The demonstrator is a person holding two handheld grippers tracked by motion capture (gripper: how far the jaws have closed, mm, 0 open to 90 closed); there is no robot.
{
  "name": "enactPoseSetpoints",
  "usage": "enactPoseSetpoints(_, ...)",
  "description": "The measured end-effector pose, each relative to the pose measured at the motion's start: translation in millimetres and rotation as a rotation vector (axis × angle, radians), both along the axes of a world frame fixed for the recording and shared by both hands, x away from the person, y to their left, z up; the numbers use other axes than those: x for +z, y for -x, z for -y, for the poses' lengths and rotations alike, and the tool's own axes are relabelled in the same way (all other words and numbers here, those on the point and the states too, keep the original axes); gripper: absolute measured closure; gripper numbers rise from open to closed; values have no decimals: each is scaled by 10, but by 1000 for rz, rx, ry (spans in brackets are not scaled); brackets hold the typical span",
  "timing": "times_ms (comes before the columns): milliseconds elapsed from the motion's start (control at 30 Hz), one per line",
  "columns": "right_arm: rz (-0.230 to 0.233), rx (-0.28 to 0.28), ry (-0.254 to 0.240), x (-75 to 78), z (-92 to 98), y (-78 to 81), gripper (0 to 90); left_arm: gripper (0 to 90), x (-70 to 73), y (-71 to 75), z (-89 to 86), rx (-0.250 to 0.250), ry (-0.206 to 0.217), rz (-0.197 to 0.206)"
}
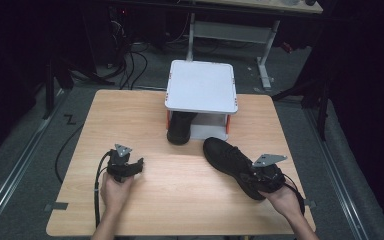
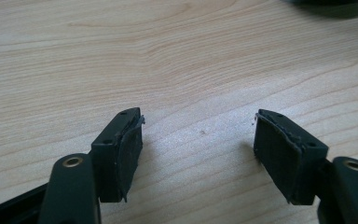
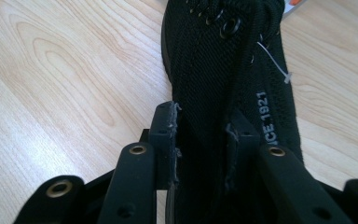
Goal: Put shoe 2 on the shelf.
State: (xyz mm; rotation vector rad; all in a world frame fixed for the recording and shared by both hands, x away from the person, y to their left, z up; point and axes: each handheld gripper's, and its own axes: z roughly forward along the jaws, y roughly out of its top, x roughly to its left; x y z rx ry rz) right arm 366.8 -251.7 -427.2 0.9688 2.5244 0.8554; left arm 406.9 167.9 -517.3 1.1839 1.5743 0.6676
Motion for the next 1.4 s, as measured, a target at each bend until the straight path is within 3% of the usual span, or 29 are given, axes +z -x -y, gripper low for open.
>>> enactPoseSetpoints(100,-21,5,1,-25,-20,-33,701,330,0,-11,5,3,3,1)
enactPoseSetpoints(267,-39,27,47,-78,-91,-89,696,310,0,-30,11,0,3,-3)
enactPoseSetpoints(400,-63,35,45,-93,-92,-123,705,265,-3,-60,21,-14,2,-11)
enactPoseSetpoints(533,-90,48,95,-145,-167,-163,716,236,-4,-89,37,-14,1,-14)
enactPoseSetpoints(800,-59,50,95,-164,-164,-149,801,264,58,-124,71,-24,15,-40)
enactPoseSetpoints(900,-44,49,97,-163,-163,-128,810,278,131,-130,84,-31,32,-19)
enactPoseSetpoints(1000,-21,48,105,-162,-170,-105,814,282,206,-167,79,-41,34,-24)
enactPoseSetpoints(1233,-1,31,101,-142,-164,-79,815,275,492,-233,93,-69,61,12)
enactPoseSetpoints(1400,-18,7,41,-54,-156,-77,814,265,769,-289,126,-87,103,53)
